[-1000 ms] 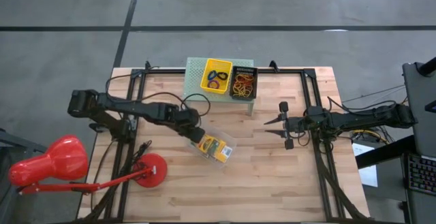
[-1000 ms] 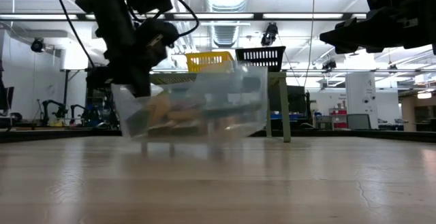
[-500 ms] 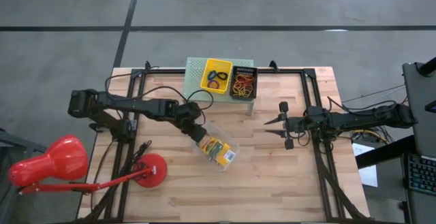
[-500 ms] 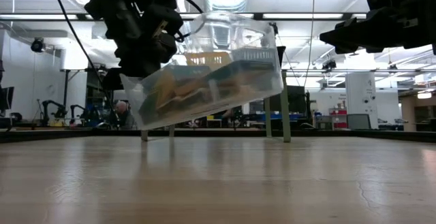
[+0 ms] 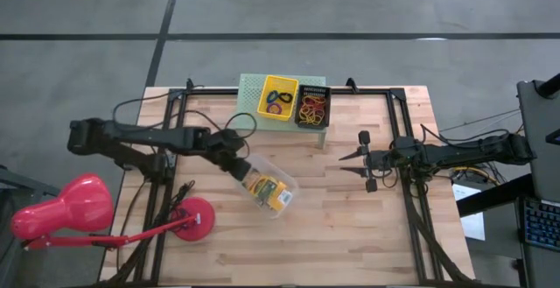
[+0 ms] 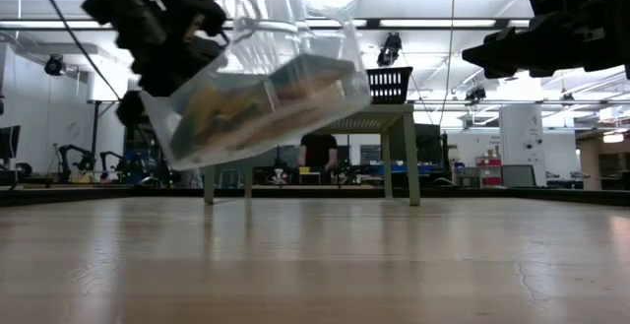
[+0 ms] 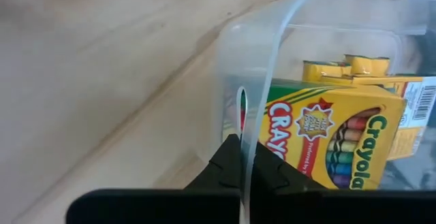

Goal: Pick & Place Office Desk Supplies
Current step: Put the transparent bin on the shelf

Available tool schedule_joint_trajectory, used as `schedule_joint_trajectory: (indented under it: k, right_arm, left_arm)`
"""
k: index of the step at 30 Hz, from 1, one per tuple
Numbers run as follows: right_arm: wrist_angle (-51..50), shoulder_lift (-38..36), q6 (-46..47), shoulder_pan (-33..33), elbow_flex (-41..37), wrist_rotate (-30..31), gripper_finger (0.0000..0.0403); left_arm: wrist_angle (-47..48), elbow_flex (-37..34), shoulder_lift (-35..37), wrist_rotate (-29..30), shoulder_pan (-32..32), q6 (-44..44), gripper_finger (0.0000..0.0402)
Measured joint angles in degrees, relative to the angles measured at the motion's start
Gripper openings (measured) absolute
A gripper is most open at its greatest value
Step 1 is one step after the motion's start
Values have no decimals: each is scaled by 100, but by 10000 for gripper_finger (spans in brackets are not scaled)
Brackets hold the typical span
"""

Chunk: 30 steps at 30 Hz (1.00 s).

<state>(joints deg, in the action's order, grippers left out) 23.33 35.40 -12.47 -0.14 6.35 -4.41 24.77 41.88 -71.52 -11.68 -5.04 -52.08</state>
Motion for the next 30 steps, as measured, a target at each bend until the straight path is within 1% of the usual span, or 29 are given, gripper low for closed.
schedule_joint_trajectory:
  k: [6, 10, 13, 18, 21, 28, 30]
  right_arm:
    - [-44, 2, 2, -2, 0, 1, 121]
    - [-44, 2, 2, -2, 0, 1, 121]
    - [-44, 2, 2, -2, 0, 1, 121]
    - [-46, 2, 0, 0, 0, -2, 121]
    - [-44, 0, 1, -1, 0, -2, 121]
    - [-44, 0, 2, 0, 0, 1, 121]
    - [-44, 0, 0, 0, 0, 0, 121]
  left_arm:
    - [-245, -636, 917, 36, -4, -543, 0]
    - [-182, -709, 1339, 284, -4, -693, 0]
    - [119, -625, 1544, 442, -9, -891, 0]
    - [677, -402, 1706, 597, -9, -1613, 0]
    - [818, -254, 1718, 662, -9, -1852, 0]
    - [957, -5, 1716, 1185, -4, -2688, 0]
    - [969, 62, 1716, 1217, -2, -2843, 0]
